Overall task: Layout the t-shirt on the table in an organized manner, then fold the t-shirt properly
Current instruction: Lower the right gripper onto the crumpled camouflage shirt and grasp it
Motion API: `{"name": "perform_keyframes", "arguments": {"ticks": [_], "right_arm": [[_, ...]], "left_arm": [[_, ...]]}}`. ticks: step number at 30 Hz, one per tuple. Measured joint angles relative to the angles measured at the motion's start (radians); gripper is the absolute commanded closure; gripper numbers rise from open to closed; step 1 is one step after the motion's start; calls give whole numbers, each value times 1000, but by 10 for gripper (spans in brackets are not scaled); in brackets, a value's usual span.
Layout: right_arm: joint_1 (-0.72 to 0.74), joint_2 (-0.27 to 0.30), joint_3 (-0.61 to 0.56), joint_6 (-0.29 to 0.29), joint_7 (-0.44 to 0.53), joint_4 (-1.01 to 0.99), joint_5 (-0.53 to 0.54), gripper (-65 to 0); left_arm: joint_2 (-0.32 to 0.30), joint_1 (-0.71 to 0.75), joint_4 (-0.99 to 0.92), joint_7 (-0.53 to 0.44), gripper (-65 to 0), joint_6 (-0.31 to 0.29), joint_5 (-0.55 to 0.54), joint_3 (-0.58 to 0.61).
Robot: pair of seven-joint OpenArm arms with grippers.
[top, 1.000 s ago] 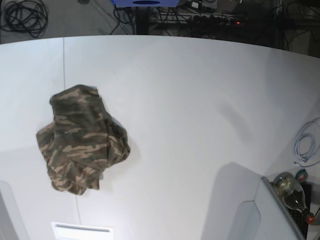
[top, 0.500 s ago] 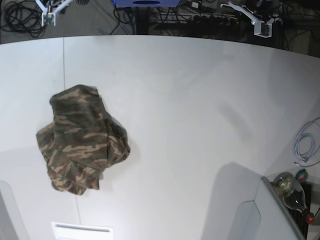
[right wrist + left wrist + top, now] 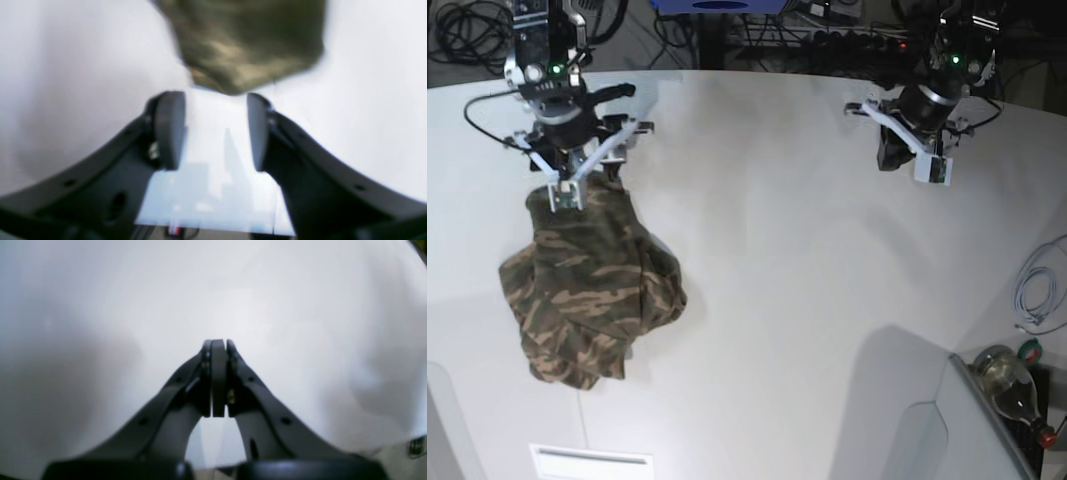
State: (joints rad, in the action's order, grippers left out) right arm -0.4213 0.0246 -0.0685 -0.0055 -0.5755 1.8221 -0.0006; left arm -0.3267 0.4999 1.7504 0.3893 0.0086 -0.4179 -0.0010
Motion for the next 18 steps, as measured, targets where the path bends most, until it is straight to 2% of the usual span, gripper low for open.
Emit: {"name": "perform_keyframes", "arguments": {"ticks": [2,4,7,8,10,12,16,18], "right_arm": [[52,45,-69,0,-53,-38,-3,-363],[93,82,-115,2,-61,-82,-2,-390],[146,109,-152,1,-64,-152,-1,-395],[162,108,-153,-1,-65,-174,0,-395],[196,107,-154,-2,-65,-217,-2,-395],[237,106,-154,-2,-64,-271,0,-393],[313,79,-148,-5,-60,-381,-8,-344],[346,59,-150,-2,-58,-435,3,-270]], "left_arm": [[34,-17,-1,16,0,0,0,2],[59,-20,0,15,0,-8,-3,5],[95,-21,0,22,0,5,2,-1],[100,-25,0,23,-89,6,2,1],[104,-32,-1,20,-222,-1,-2,8],[107,-34,-9,18,-244,-2,-2,5],[101,-35,-30,30,-244,3,2,0],[102,-45,-30,23,-244,2,2,1]]}}
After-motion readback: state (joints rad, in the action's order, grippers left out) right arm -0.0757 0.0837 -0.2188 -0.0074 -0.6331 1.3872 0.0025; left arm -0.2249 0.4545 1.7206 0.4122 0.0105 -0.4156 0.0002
